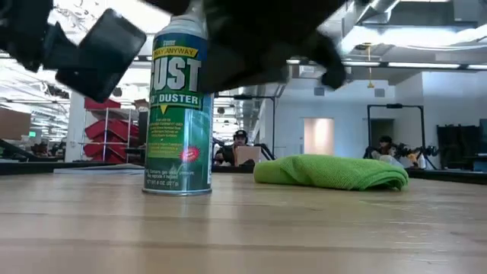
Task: Apply microfiber cloth
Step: Spray the front of the black cellphone with the white spray bottle
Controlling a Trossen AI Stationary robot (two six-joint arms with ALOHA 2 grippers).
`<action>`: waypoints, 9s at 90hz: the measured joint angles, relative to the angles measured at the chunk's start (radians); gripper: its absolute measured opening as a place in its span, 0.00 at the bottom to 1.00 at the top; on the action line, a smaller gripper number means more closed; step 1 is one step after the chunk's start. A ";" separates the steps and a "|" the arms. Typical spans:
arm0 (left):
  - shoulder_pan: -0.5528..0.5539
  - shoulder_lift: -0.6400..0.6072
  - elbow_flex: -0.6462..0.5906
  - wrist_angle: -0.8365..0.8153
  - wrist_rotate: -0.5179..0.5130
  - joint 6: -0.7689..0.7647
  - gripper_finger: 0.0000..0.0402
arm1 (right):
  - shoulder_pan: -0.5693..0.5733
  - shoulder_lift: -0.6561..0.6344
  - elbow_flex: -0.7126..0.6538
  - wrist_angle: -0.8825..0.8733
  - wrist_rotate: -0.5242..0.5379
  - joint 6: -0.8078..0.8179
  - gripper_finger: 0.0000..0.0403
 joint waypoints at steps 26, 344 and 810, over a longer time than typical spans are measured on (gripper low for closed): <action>-0.062 -0.107 -0.098 0.159 -0.039 0.140 0.00 | -0.017 -0.002 0.008 0.846 -0.319 -0.826 0.00; 1.213 -0.057 0.150 1.692 1.513 1.979 0.00 | -0.210 -0.321 0.163 -0.183 -0.392 -0.745 0.00; 1.490 -0.448 -0.340 1.690 1.598 2.036 0.00 | -0.360 -0.275 0.293 -0.416 -0.669 -0.808 0.00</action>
